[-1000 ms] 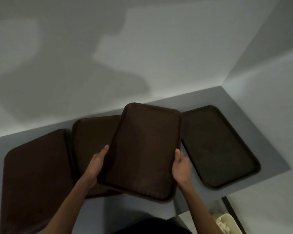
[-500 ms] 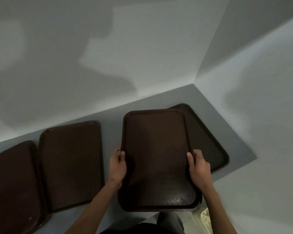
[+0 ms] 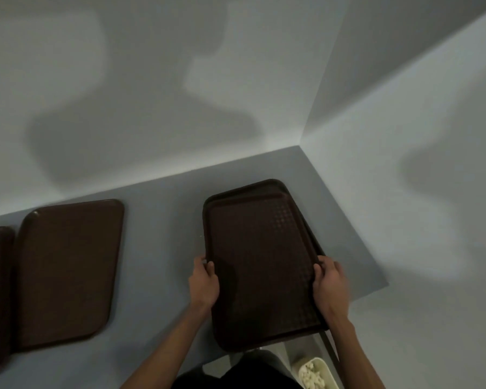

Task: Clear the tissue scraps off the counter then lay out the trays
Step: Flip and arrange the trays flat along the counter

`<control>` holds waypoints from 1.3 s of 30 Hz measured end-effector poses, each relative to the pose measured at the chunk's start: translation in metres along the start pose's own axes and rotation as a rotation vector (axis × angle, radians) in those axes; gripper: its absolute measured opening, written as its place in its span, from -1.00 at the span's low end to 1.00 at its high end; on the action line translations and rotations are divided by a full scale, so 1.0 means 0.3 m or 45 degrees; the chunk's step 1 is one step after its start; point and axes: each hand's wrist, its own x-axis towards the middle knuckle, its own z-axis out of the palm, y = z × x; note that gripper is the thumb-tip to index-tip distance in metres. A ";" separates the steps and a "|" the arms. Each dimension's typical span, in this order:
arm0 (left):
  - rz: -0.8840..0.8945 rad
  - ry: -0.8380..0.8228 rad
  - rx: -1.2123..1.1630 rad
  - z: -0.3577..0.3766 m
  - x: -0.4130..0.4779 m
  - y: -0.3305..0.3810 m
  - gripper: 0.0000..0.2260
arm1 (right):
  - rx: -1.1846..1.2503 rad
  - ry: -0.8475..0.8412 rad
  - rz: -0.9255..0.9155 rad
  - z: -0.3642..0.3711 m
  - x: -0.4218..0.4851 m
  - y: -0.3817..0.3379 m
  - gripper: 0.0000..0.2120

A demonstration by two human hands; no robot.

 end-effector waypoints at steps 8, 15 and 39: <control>0.175 0.071 0.145 0.098 -0.031 -0.018 -0.73 | -0.031 -0.029 -0.055 0.046 0.085 0.108 -0.72; 0.269 -0.057 0.310 0.123 -0.055 -0.037 -0.44 | -0.240 0.181 -0.108 0.064 0.122 0.136 -0.73; 0.290 -0.192 0.312 0.106 -0.048 -0.061 -0.39 | 0.042 -0.114 -0.083 0.005 0.146 0.216 -0.56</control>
